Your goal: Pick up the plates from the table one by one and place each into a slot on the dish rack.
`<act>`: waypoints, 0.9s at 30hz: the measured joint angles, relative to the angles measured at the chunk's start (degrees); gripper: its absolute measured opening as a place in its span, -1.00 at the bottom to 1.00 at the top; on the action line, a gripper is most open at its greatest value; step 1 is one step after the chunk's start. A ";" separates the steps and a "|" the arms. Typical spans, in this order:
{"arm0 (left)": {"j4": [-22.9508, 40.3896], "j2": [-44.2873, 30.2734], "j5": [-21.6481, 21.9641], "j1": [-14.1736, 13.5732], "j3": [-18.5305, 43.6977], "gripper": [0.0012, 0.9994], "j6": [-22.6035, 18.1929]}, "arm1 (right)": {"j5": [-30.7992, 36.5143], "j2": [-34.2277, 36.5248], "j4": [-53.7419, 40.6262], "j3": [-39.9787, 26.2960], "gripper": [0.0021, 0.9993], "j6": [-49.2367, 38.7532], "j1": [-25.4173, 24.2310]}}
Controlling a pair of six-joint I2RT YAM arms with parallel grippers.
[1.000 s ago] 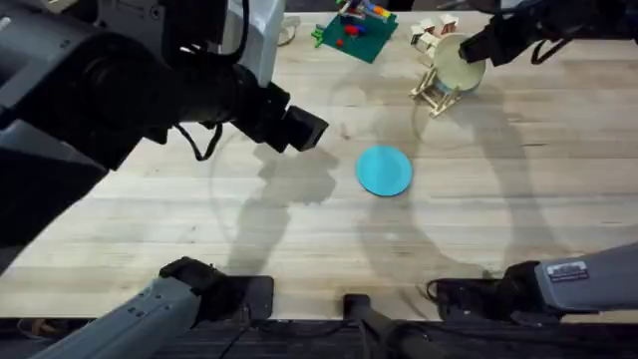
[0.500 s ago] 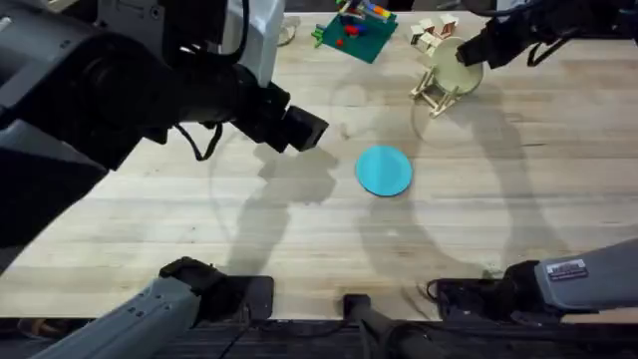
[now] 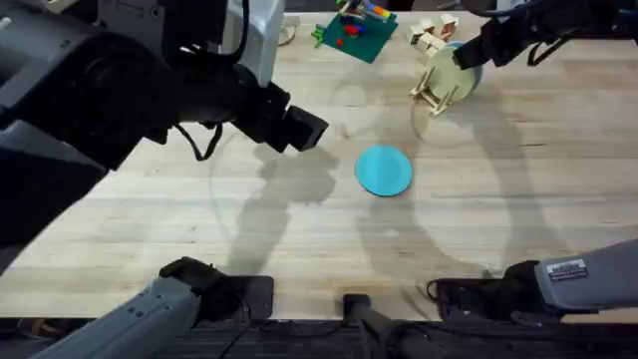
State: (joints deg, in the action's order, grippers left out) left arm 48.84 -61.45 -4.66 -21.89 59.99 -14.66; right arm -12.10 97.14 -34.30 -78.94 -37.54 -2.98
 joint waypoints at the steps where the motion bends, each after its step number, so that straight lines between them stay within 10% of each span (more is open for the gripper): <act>1: 0.00 0.00 0.00 0.00 0.00 0.99 0.00 | -0.02 -0.02 0.00 0.00 -0.44 0.02 0.00; 12: 0.00 0.00 0.02 0.00 -0.01 0.99 0.00 | -0.01 -10.24 -3.71 -0.01 -0.19 2.47 0.00; 15: 0.00 0.00 0.01 0.00 -0.01 0.99 0.00 | -0.15 -15.04 -8.12 -0.22 0.08 2.93 0.00; 19: 0.00 0.00 0.00 0.00 -0.01 0.99 0.00 | -0.22 -20.43 -15.76 -0.46 0.95 3.28 0.00; 27: 0.00 0.01 -1.51 0.00 -0.01 0.99 0.02 | -0.42 -28.16 -27.37 -0.46 0.99 9.13 0.00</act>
State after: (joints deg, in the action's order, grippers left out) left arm 48.84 -61.44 -6.17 -21.89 59.97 -14.63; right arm -12.51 68.99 -61.68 -79.40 -28.41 -2.98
